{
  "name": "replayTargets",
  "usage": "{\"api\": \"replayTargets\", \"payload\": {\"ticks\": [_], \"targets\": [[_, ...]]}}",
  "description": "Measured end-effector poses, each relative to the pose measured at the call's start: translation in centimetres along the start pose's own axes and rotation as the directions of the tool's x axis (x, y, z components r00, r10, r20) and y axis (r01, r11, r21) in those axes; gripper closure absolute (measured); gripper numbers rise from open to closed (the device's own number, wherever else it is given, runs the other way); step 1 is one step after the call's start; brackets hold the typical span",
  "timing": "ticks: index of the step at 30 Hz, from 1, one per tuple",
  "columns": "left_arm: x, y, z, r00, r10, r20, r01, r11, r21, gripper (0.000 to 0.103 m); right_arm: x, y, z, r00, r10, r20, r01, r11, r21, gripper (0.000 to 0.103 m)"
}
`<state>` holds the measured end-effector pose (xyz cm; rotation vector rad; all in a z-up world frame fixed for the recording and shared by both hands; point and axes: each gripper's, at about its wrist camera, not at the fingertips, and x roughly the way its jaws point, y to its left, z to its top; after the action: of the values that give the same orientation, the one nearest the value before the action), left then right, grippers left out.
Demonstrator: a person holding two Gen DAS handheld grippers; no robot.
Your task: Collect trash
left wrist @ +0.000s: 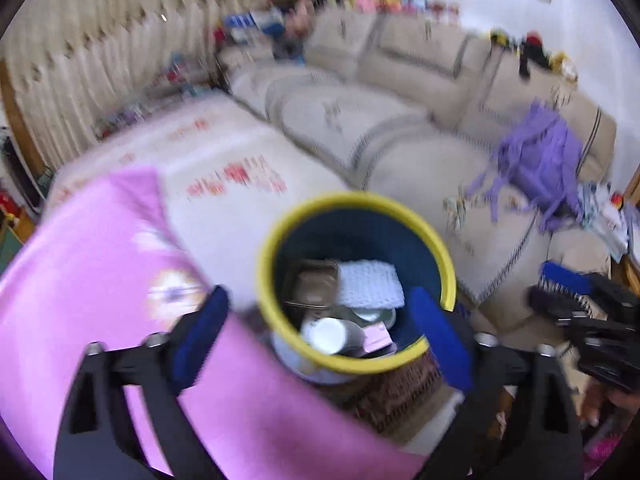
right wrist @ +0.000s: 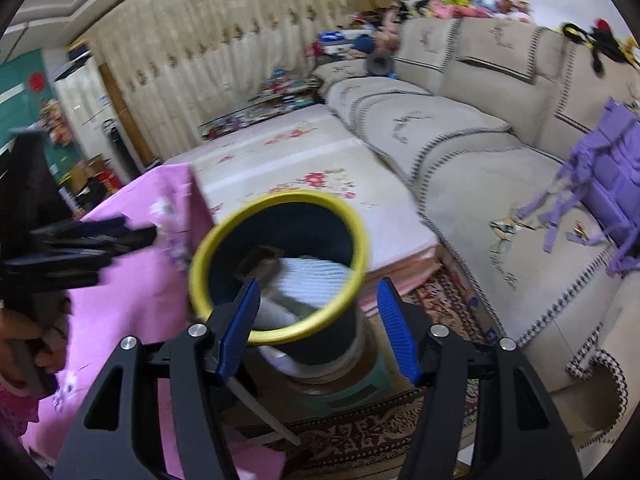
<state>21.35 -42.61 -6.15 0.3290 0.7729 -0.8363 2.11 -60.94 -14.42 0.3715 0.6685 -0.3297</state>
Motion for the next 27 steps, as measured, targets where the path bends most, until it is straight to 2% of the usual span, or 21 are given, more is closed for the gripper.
{"api": "replayTargets", "payload": {"ticks": [2, 4, 6, 9, 10, 11, 13, 15, 17, 18, 22, 24, 27], "targets": [[-5.4, 1.7, -1.9, 0.994, 0.067, 0.092, -0.064, 0.997, -0.033, 0.005, -0.5, 2.4, -0.3, 0.999, 0.037, 0.007, -0.036, 0.999, -0.040, 0.039], [-9.1, 3.1, -3.6, 0.982, 0.130, 0.136, -0.121, 0.990, -0.071, 0.005, -1.1, 4.6, -0.5, 0.997, 0.076, 0.012, -0.074, 0.994, -0.083, 0.036], [-13.6, 5.1, -6.3, 0.962, 0.200, 0.187, -0.177, 0.975, -0.134, 0.005, -1.9, 6.8, -0.7, 0.994, 0.107, 0.023, -0.104, 0.987, -0.125, 0.034], [-18.6, 7.7, -10.2, 0.923, 0.334, 0.189, -0.289, 0.929, -0.232, 0.005, -3.2, 10.1, -0.9, 0.988, 0.146, 0.044, -0.136, 0.973, -0.185, 0.029], [-19.9, 8.4, -11.3, 0.916, 0.356, 0.183, -0.306, 0.918, -0.252, 0.005, -3.7, 11.3, -1.1, 0.985, 0.162, 0.053, -0.148, 0.967, -0.206, 0.028], [-21.7, 9.3, -12.9, 0.908, 0.381, 0.177, -0.321, 0.901, -0.291, 0.005, -4.2, 12.1, -1.2, 0.983, 0.174, 0.061, -0.157, 0.962, -0.222, 0.025], [-23.8, 10.4, -14.8, 0.905, 0.387, 0.175, -0.315, 0.888, -0.336, 0.005, -5.1, 13.7, -1.5, 0.979, 0.188, 0.077, -0.163, 0.953, -0.255, 0.023], [-26.3, 11.3, -17.0, 0.891, 0.420, 0.173, -0.330, 0.861, -0.387, 0.005, -6.2, 15.0, -1.8, 0.977, 0.188, 0.099, -0.154, 0.947, -0.282, 0.022], [-28.1, 11.4, -18.7, 0.869, 0.458, 0.185, -0.354, 0.839, -0.412, 0.005, -7.3, 16.0, -2.3, 0.976, 0.182, 0.123, -0.137, 0.943, -0.305, 0.020], [-29.4, 11.1, -19.7, 0.850, 0.490, 0.194, -0.376, 0.822, -0.428, 0.005, -7.7, 16.2, -2.4, 0.975, 0.179, 0.130, -0.132, 0.942, -0.310, 0.019], [-33.1, 11.0, -22.8, 0.800, 0.559, 0.219, -0.410, 0.775, -0.481, 0.005, -9.2, 16.8, -3.6, 0.973, 0.183, 0.142, -0.127, 0.935, -0.332, 0.018], [-34.0, 11.0, -23.9, 0.781, 0.585, 0.219, -0.424, 0.754, -0.501, 0.005, -9.6, 17.0, -4.0, 0.973, 0.176, 0.149, -0.116, 0.932, -0.342, 0.018], [-34.5, 11.1, -25.2, 0.772, 0.603, 0.201, -0.441, 0.735, -0.515, 0.005, -10.2, 17.3, -4.6, 0.973, 0.176, 0.152, -0.113, 0.929, -0.351, 0.018]]}}
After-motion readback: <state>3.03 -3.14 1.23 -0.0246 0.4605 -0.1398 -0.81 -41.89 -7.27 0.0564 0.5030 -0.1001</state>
